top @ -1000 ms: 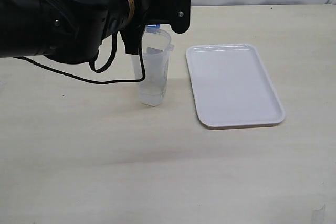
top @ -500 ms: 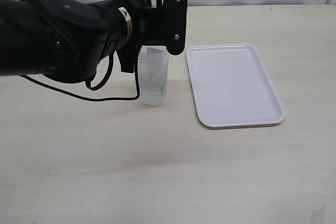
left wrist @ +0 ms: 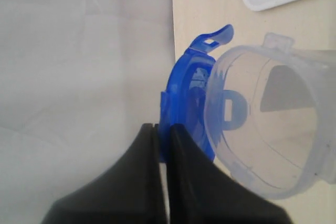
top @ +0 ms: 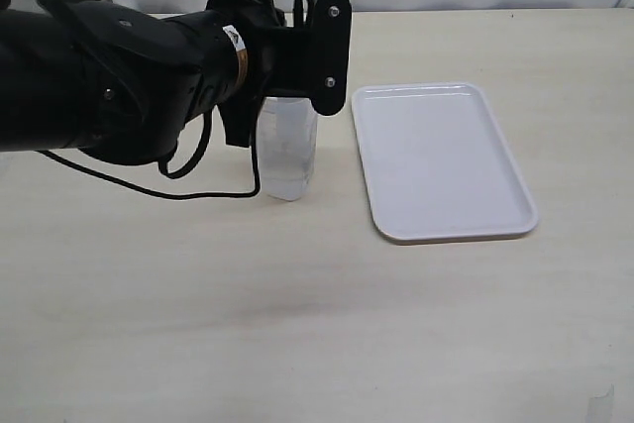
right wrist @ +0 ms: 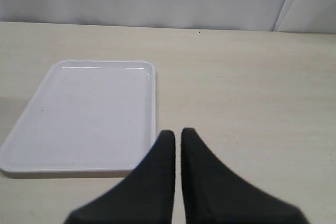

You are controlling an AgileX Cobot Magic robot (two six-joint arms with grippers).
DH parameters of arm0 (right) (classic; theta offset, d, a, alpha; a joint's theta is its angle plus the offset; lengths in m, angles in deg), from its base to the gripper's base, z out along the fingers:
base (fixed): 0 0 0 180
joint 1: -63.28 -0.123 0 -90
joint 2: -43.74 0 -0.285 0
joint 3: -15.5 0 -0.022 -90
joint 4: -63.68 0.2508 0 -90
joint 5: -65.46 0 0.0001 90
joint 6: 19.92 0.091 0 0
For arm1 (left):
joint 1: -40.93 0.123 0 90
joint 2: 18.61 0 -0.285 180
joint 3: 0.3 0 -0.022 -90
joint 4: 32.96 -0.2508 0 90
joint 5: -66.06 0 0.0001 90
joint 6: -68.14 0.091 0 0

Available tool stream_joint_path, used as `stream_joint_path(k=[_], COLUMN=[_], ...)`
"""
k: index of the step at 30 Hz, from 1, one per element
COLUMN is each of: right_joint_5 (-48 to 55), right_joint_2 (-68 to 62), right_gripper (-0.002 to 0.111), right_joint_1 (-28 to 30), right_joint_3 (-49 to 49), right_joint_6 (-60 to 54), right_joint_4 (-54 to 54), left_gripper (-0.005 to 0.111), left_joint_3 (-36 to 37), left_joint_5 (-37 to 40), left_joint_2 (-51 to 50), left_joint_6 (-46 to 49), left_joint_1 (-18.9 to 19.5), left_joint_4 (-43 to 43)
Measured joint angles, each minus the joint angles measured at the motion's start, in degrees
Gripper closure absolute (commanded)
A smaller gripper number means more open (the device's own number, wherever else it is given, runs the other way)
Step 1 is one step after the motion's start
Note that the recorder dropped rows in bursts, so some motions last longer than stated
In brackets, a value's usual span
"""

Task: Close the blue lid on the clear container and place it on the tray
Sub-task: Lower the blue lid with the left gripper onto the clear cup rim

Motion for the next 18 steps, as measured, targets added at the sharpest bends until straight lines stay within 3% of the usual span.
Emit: stream_joint_path(k=[18], right_joint_5=[0.0], right_joint_2=[0.0], right_gripper=[0.104], right_joint_1=[0.0], right_joint_3=[0.0], right_joint_6=[0.0], right_joint_4=[0.0], left_gripper=[0.107], left_joint_3=[0.0], left_joint_5=[-1.15], left_joint_2=[0.0], left_joint_6=[0.0], left_joint_1=[0.0], left_joint_4=[3.54])
